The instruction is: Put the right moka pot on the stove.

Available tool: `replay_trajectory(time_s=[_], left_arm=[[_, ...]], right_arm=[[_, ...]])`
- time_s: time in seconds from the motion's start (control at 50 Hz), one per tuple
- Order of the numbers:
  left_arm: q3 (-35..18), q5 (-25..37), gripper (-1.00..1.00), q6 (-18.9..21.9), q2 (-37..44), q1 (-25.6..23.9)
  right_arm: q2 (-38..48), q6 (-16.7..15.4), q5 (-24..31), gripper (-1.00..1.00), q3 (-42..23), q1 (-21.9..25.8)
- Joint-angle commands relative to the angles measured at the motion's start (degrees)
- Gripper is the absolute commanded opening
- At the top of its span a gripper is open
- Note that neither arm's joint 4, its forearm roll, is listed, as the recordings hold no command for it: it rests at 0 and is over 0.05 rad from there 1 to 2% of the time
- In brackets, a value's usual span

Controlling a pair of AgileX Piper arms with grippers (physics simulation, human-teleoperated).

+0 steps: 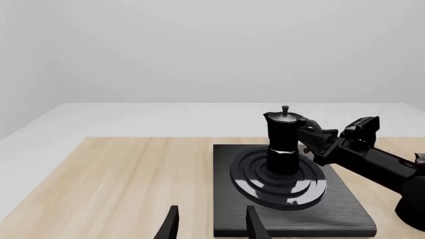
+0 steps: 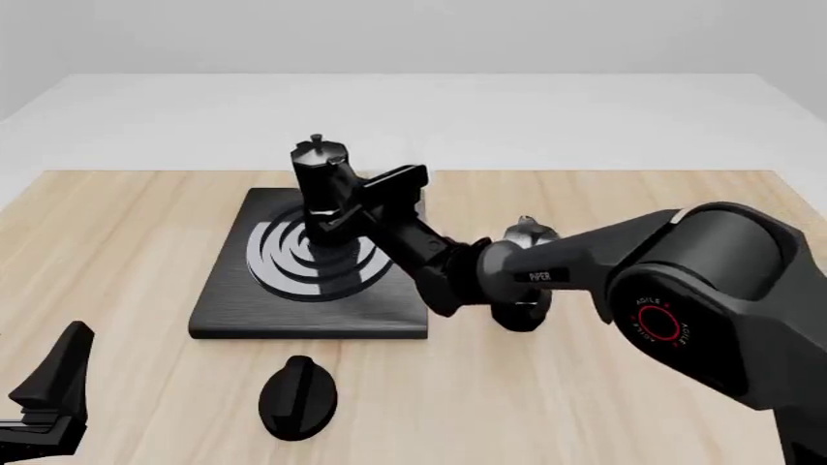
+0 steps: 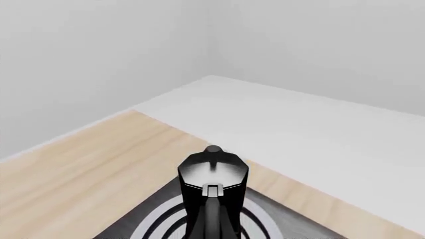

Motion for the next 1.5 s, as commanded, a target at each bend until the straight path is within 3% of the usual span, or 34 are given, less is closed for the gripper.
replay_trajectory(time_s=[0.02,0.12,0.14,0.18,0.72,1.2,1.5], left_arm=[[0.00,0.00,1.00,0.00,0.00,0.00],[0.00,0.00,1.00,0.00,0.00,0.00],[0.00,0.00,1.00,0.00,0.00,0.00],[0.00,0.00,1.00,0.00,0.00,0.00],[0.00,0.00,1.00,0.00,0.00,0.00],[0.00,0.00,1.00,0.00,0.00,0.00],[0.00,0.00,1.00,0.00,0.00,0.00]], right_arm=[[-0.22,0.82,-0.70,-1.00,0.84,0.41],[-0.23,0.30,0.51,-1.00,0.68,-0.13],[-1.29,1.44,-1.04,1.00,2.64,1.59],[-2.51,0.26,-1.32,1.00,3.99,2.05],[-19.75,-0.85,-1.49,1.00,20.44,3.75],[-35.36,-3.60,5.30,1.00,29.67,4.05],[-43.09,-4.21,6.54,1.00,35.63,4.65]])
